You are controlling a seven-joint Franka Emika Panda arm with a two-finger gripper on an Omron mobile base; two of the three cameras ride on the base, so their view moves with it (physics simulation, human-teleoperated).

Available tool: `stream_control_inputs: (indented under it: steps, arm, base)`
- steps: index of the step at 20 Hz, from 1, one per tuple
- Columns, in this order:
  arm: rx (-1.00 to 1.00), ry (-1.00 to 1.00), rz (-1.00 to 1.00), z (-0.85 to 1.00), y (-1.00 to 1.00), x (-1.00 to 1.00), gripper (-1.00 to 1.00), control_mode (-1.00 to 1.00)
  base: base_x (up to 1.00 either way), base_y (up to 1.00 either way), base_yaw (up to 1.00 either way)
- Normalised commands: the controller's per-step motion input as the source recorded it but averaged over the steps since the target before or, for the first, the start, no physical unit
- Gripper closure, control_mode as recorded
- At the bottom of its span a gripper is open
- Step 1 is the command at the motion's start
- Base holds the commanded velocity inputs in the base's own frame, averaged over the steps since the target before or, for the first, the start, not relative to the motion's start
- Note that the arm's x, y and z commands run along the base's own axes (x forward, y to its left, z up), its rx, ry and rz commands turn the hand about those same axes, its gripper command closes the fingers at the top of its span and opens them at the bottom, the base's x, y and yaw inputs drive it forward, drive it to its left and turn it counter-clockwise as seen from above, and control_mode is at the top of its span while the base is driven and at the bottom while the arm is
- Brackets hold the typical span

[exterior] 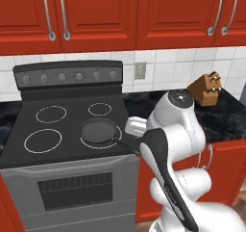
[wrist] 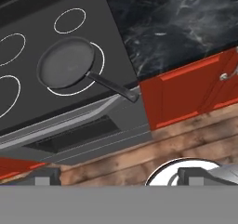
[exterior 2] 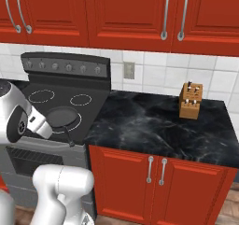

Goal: Move the pot and pan from the stove into the sink.

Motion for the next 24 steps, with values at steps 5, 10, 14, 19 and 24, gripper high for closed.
stream_control_inputs:
  steps: [5, 10, 14, 19, 24]
  arm:
    - [-0.01, 0.13, 0.15, -0.06, -0.08, 0.36, -1.0, -1.0]
    - [-0.04, 0.12, 0.23, -0.21, -0.07, 0.21, -1.0, -1.0]
    - [-0.04, 0.09, 0.28, -0.33, -0.11, 0.09, -1.0, -1.0]
    - [-0.08, 0.06, 0.25, -0.34, -0.02, 0.15, -1.0, -1.0]
    - [-0.05, 0.0, 0.09, -0.12, 0.0, 0.03, -1.0, -1.0]
  base:
    - [0.0, 0.0, 0.0]
    - [0.0, 0.0, 0.0]
    - [0.0, 0.0, 0.0]
    - [0.0, 0.0, 0.0]
    - [0.0, 0.0, 0.0]
